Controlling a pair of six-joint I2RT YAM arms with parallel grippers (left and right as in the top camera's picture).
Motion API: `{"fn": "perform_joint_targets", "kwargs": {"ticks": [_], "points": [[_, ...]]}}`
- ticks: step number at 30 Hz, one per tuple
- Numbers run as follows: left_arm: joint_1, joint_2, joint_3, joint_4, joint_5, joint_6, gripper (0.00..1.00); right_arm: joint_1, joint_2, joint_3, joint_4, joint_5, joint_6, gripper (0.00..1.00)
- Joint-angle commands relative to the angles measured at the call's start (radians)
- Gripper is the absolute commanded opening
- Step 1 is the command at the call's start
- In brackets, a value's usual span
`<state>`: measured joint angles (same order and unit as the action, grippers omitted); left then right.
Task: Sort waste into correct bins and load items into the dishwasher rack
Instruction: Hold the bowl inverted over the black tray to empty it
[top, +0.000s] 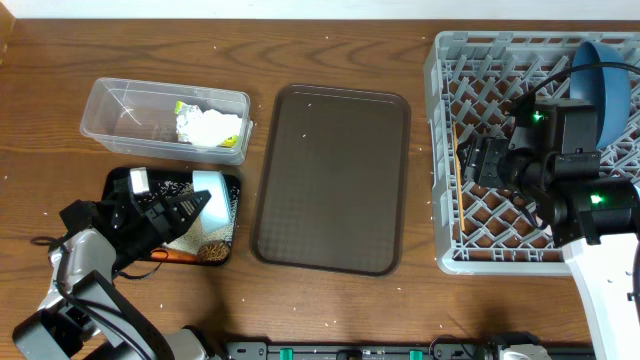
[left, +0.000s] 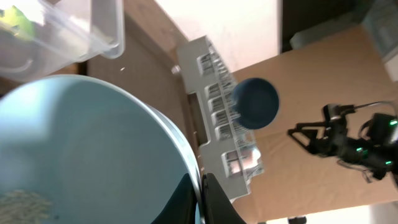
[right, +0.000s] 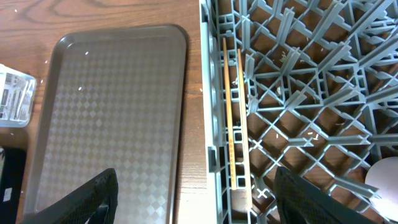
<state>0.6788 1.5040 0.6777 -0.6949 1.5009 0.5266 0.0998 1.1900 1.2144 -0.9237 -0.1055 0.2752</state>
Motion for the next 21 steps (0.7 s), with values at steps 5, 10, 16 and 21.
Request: {"fn": "perform_joint_targets", "kwargs": {"ticks": [5, 10, 16, 21], "points": [[0.002, 0.005, -0.009, -0.009, 0.014, 0.026, 0.06, -0.011, -0.006, 0.007, 0.008, -0.008, 0.009, 0.74], [-0.001, 0.005, -0.009, -0.016, -0.019, 0.033, 0.06, -0.011, -0.007, 0.007, 0.011, -0.008, 0.009, 0.74], [-0.003, 0.004, -0.008, -0.040, -0.048, 0.041, 0.06, -0.011, -0.007, 0.007, 0.012, -0.008, 0.009, 0.74], [-0.004, 0.005, -0.008, -0.036, 0.072, 0.019, 0.06, -0.011, -0.007, 0.007, 0.011, -0.008, 0.009, 0.74]]}}
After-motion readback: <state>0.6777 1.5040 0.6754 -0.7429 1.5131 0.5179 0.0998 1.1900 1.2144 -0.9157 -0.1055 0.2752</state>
